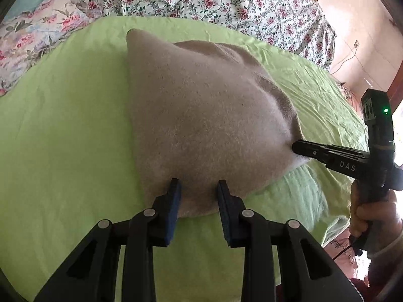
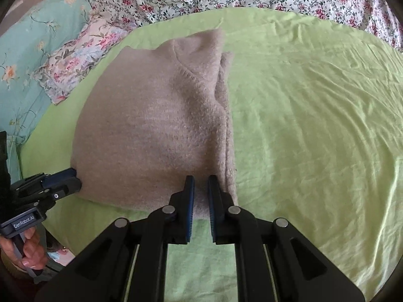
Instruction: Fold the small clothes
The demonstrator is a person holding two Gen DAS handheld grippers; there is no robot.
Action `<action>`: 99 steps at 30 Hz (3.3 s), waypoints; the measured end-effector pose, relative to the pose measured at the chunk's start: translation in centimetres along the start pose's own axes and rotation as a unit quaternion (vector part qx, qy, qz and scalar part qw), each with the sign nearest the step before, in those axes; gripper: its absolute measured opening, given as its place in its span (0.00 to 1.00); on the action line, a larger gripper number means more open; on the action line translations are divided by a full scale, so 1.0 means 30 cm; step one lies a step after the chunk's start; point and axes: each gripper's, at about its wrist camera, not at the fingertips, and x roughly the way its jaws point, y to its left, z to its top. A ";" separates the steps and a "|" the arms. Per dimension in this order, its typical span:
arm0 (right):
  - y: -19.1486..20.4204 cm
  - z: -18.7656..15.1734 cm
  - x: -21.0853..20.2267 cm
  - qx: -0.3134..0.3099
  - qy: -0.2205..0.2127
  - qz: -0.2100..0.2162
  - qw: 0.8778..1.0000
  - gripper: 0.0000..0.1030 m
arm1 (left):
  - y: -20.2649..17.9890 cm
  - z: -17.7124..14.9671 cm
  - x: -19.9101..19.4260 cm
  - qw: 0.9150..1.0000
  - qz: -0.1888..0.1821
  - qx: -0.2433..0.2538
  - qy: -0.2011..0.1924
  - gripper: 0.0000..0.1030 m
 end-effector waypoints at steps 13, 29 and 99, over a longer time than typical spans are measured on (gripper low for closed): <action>-0.060 0.098 -0.092 0.037 -0.056 0.001 0.998 0.47 | 0.063 0.031 -0.110 0.998 0.036 -0.042 -0.039 0.46; -0.091 0.202 0.124 0.044 -0.009 0.022 0.999 0.23 | 0.095 0.039 0.052 0.997 0.055 -0.052 0.011 0.53; 0.153 0.091 -0.106 -0.117 -0.012 -0.035 0.992 0.95 | 0.005 0.084 -0.116 0.968 0.248 0.020 -0.026 1.00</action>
